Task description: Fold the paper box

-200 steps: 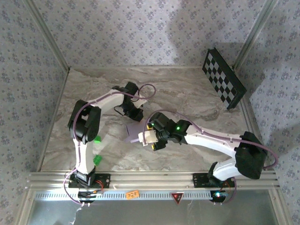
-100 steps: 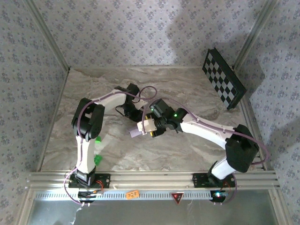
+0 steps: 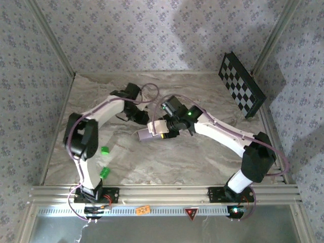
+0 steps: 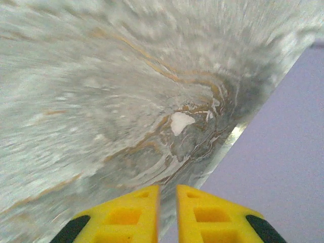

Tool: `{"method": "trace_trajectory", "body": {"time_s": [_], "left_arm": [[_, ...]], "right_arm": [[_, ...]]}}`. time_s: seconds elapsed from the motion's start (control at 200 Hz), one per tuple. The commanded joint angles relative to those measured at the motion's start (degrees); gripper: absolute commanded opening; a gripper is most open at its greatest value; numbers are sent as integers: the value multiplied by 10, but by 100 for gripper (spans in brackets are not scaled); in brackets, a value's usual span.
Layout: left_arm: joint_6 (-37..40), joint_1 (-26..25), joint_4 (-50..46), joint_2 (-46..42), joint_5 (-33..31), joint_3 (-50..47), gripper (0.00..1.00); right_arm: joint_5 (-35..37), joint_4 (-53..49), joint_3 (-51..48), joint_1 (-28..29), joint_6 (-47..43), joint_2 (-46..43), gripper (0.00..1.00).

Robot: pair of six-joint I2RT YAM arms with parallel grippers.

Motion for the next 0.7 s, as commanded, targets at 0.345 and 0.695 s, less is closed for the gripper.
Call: {"method": "trace_trajectory", "body": {"time_s": [0.345,0.695], "left_arm": [[-110,72,50,-276,83,-129,22],[-126,72,79,-364,138,-189,55]], "right_arm": [[-35,-123,6,-9,185,6,45],[-44,-105,9,-26,204,4,66]]}}
